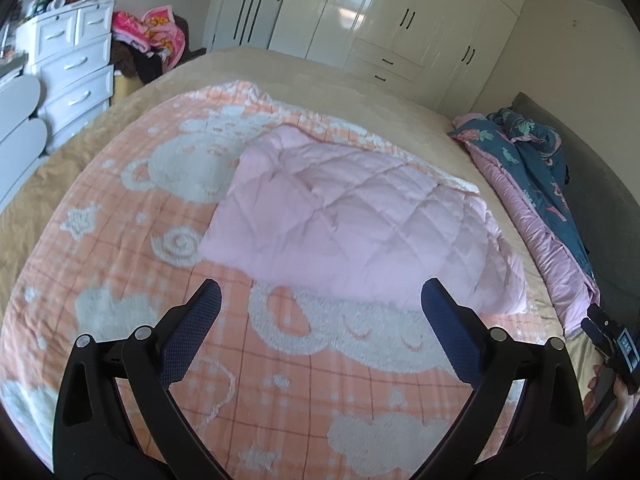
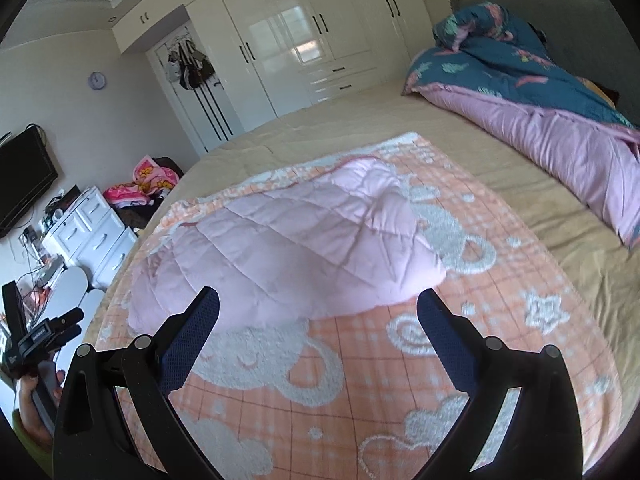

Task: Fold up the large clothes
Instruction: 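Grasp the folded pink jacket bundle with both tools and lift it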

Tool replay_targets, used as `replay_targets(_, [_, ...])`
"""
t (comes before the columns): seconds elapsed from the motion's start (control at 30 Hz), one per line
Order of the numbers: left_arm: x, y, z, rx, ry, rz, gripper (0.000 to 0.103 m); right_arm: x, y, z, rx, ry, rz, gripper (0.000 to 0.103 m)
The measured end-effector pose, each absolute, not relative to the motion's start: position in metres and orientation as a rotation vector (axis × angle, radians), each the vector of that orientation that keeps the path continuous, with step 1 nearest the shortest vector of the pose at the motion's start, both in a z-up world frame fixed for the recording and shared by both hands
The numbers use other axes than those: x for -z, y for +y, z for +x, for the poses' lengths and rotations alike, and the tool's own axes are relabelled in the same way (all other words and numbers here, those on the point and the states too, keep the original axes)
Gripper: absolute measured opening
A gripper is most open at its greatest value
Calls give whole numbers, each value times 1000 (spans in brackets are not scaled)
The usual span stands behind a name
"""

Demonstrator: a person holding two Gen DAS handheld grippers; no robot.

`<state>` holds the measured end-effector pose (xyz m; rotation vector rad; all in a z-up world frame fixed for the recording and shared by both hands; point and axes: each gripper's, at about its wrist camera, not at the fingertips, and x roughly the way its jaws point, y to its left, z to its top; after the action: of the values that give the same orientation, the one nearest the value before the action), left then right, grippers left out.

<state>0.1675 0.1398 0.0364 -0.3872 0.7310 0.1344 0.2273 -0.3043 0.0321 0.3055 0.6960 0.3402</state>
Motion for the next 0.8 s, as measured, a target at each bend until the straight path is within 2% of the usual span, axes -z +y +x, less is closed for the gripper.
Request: replay_targets(0.8, [47,145,210,-204,887,-415,94,70,-293,280,-280,894,429,99])
